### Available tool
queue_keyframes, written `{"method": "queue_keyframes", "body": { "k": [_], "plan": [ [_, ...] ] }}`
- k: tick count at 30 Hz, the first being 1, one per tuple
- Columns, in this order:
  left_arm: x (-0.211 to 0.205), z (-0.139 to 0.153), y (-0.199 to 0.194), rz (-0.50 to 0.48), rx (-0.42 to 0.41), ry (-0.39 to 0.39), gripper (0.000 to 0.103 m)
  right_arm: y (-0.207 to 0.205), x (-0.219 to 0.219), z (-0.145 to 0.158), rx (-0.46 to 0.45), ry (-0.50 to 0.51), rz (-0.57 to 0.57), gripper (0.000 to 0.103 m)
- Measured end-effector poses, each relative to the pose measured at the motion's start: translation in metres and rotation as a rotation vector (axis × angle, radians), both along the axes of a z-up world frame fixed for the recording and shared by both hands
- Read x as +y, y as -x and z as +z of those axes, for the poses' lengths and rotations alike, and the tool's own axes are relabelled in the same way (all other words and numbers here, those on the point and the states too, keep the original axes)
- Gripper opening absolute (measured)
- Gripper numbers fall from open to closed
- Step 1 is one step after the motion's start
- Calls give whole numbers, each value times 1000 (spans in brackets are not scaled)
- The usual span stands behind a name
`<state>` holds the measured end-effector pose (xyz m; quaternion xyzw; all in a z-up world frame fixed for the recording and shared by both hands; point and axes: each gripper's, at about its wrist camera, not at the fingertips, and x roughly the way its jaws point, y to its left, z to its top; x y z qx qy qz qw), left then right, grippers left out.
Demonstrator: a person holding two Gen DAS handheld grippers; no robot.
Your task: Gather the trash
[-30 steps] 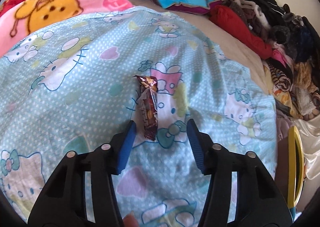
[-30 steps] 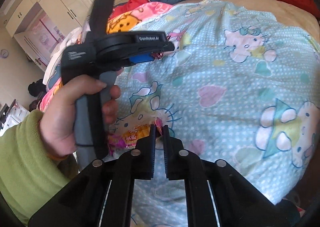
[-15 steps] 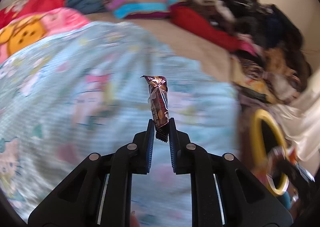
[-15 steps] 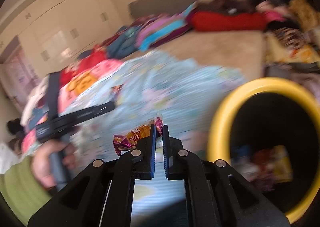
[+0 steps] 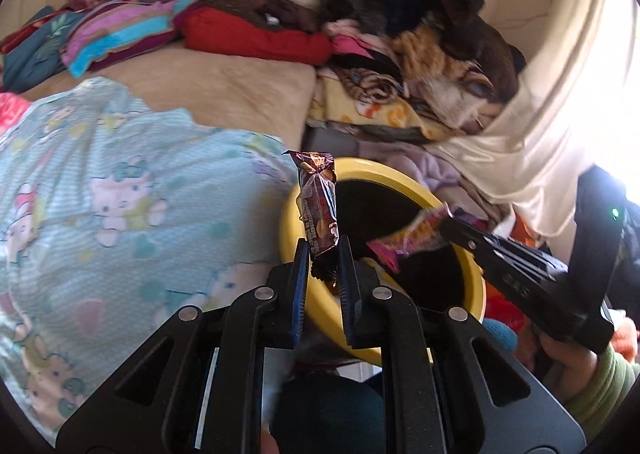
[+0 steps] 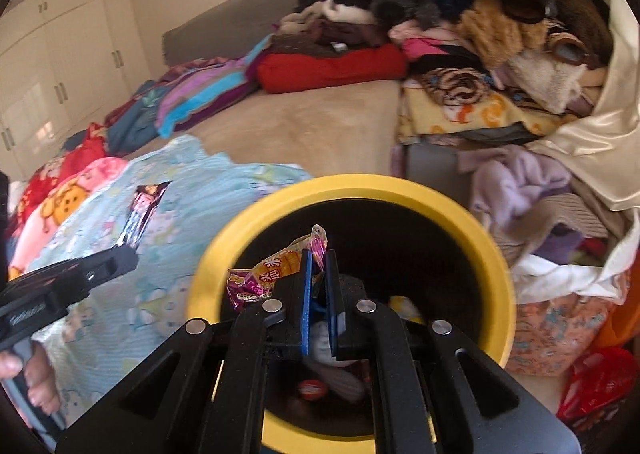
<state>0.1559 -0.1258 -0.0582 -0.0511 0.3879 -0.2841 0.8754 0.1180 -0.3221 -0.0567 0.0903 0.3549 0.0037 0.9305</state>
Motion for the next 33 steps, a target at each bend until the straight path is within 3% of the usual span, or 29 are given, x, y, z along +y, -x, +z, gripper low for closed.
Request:
{"method": "queue_keyframes", "body": {
  "k": [9, 11, 12, 14, 15, 17, 22, 25, 28, 33],
  "plan": [
    [-40, -4, 12, -78, 12, -29, 9, 3, -36, -11, 38, -20, -106, 8],
    [-48, -5, 14, -84, 12, -41, 10, 3, -43, -14, 49, -47, -118, 14],
    [-51, -6, 13, -89, 14, -44, 14, 3, -49, -14, 51, -66, -133, 18],
    [-56, -8, 12, -94, 14, -52, 32, 6, -53, -12, 44, -85, -137, 36],
    [-57, -9, 12, -94, 16, -56, 44, 8, -54, -10, 37, -92, -137, 38],
    [-58, -10, 13, -92, 16, -54, 45, 12, -56, -6, 27, -89, -139, 43],
    [-41, -3, 21, -40, -10, -46, 76, 26, -50, 6, -19, -114, -111, 59],
    [-26, 3, 30, 9, -45, -50, 90, 40, -35, 18, -87, -106, -79, 76],
    [-5, 11, 43, 75, -91, -20, 92, 58, -23, 30, -165, -110, -61, 96],
    [24, 19, 69, 172, -160, -21, 92, 87, -1, 42, -252, -111, -20, 97]
  ]
}}
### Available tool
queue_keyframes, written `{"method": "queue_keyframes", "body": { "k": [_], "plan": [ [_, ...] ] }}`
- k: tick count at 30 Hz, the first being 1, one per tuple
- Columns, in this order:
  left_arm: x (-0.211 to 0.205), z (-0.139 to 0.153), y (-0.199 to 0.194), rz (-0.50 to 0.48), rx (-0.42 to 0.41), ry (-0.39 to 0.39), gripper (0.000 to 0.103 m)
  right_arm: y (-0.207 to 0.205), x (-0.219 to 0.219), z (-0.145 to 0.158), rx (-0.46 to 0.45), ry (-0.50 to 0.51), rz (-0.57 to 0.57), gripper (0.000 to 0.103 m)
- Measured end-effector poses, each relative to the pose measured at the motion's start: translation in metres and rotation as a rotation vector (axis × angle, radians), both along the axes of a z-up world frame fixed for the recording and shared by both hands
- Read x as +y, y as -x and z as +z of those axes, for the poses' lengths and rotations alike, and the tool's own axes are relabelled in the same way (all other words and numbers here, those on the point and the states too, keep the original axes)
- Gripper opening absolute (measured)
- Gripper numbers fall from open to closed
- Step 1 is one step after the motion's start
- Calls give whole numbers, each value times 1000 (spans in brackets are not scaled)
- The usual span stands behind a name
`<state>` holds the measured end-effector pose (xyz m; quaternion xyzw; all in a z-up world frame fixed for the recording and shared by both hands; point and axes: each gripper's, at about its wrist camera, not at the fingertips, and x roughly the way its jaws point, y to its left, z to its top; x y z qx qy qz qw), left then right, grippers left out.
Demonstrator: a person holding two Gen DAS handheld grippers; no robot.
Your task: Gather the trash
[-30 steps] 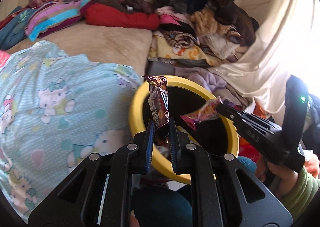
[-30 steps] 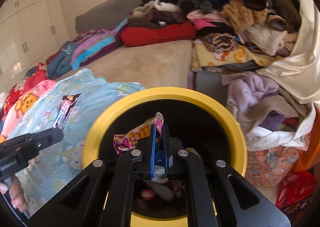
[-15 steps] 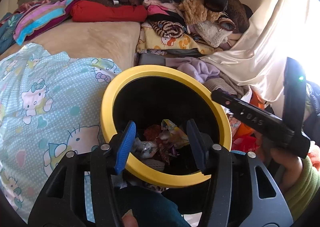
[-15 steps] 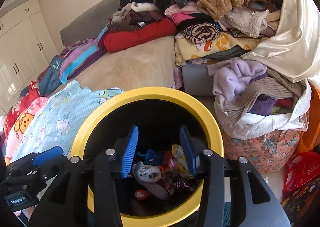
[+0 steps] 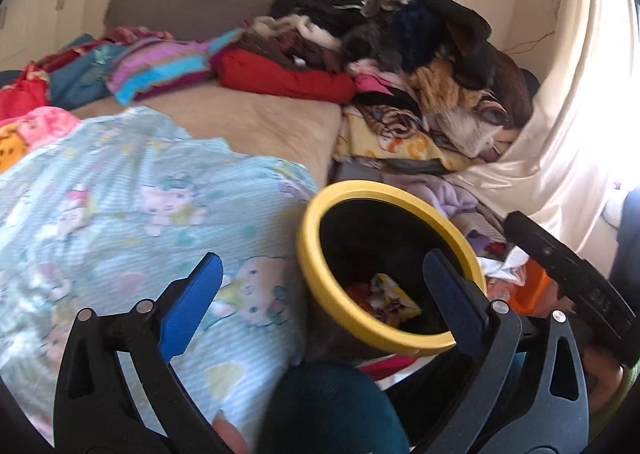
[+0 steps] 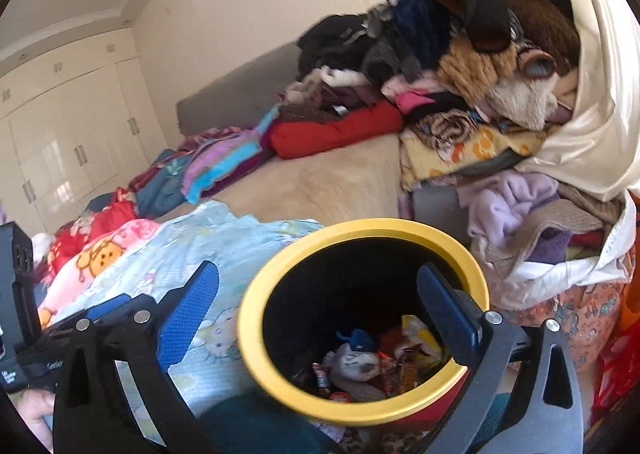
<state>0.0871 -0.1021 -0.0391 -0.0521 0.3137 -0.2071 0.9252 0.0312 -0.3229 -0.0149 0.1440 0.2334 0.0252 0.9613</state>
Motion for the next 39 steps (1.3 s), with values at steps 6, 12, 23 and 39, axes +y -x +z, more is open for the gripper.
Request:
{"method": "queue_keyframes", "body": {
  "k": [6, 12, 23, 39],
  "plan": [
    [18, 3, 32, 76, -88, -69, 92, 27, 29, 5, -89, 64, 20, 97],
    [31, 14, 51, 135, -175, -96, 92, 44, 42, 8, -167, 109, 5, 97],
    [44, 19, 59, 173, -195, -60, 92, 42, 48, 3, -163, 130, 17, 97],
    [51, 21, 59, 188, -196, -51, 92, 42, 49, 1, -159, 131, 17, 97]
  ]
}}
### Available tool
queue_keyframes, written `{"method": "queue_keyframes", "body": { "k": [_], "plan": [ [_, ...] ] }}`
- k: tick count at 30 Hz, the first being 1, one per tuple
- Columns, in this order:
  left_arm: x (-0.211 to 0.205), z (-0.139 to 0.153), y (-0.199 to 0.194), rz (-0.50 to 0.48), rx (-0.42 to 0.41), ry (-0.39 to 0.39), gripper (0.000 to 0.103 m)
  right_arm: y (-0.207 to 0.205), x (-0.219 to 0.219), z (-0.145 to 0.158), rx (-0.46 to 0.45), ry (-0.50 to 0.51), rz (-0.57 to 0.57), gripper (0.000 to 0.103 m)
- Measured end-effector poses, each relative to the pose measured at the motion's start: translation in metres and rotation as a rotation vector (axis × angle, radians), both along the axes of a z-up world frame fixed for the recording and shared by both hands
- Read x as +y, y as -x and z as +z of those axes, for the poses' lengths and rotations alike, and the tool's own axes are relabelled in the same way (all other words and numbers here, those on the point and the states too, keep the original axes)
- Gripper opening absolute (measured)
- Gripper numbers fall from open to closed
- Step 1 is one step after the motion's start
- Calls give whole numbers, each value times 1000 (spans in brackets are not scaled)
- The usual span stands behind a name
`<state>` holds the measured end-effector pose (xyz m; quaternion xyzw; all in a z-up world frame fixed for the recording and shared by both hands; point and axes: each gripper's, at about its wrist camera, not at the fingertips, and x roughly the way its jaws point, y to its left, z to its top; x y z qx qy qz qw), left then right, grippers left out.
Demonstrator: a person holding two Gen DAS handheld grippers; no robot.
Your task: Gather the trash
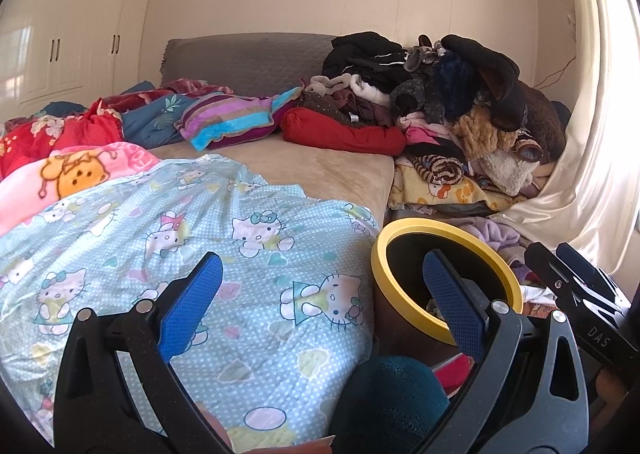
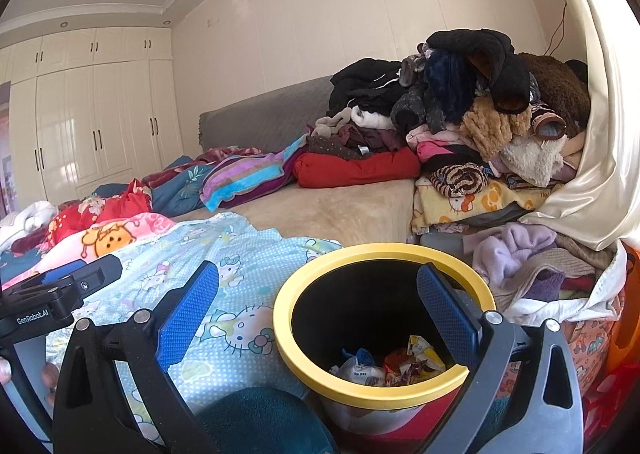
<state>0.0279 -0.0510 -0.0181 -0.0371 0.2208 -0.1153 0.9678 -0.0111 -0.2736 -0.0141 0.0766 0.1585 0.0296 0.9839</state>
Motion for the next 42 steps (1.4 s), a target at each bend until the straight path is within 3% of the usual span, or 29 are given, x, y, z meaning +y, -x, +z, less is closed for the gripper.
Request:
{"method": "queue_keyframes", "body": {
  "k": [42],
  "plan": [
    [2, 5, 1, 0, -2, 9, 92, 4, -9, -8, 6, -1, -19, 97]
  ]
}}
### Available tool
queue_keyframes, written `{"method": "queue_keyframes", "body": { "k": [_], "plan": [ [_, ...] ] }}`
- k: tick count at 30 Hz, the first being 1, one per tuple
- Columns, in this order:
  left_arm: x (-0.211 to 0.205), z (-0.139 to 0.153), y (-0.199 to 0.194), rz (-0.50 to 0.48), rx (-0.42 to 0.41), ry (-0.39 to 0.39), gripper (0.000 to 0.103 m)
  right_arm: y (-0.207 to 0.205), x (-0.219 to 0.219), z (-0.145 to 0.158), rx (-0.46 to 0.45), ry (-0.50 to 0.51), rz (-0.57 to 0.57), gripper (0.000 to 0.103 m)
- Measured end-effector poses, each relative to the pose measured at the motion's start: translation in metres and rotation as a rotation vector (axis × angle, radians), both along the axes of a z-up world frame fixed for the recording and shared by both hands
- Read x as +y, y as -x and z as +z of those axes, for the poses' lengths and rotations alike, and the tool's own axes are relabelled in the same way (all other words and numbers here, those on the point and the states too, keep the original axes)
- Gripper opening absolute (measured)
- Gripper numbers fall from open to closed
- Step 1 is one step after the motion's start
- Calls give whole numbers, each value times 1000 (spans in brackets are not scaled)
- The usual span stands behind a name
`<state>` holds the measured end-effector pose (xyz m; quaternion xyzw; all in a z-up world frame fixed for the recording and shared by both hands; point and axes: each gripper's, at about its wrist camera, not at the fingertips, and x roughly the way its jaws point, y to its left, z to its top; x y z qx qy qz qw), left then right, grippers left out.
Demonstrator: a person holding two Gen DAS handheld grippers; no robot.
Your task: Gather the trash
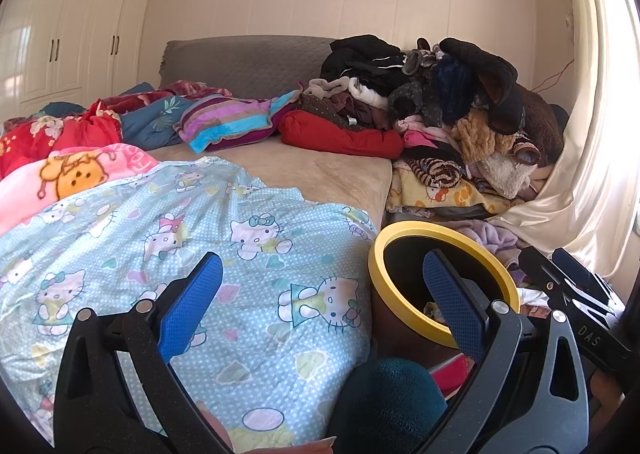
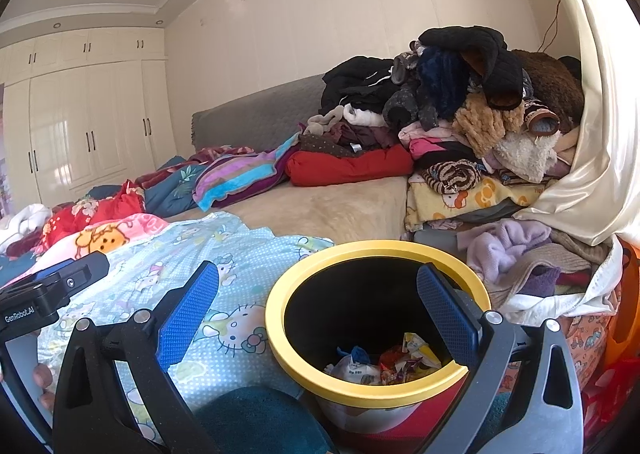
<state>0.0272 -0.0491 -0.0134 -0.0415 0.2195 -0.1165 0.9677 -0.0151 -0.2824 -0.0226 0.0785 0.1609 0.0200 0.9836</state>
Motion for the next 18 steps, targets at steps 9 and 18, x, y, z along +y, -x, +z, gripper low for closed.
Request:
{"method": "queue_keyframes", "body": {
  "k": [9, 18],
  "plan": [
    [30, 14, -2, 128, 10, 45, 92, -2, 13, 10, -31, 13, 41, 97],
    [227, -3, 18, 668, 152, 118, 92, -34, 203, 11, 115, 25, 658, 97]
  ]
}}
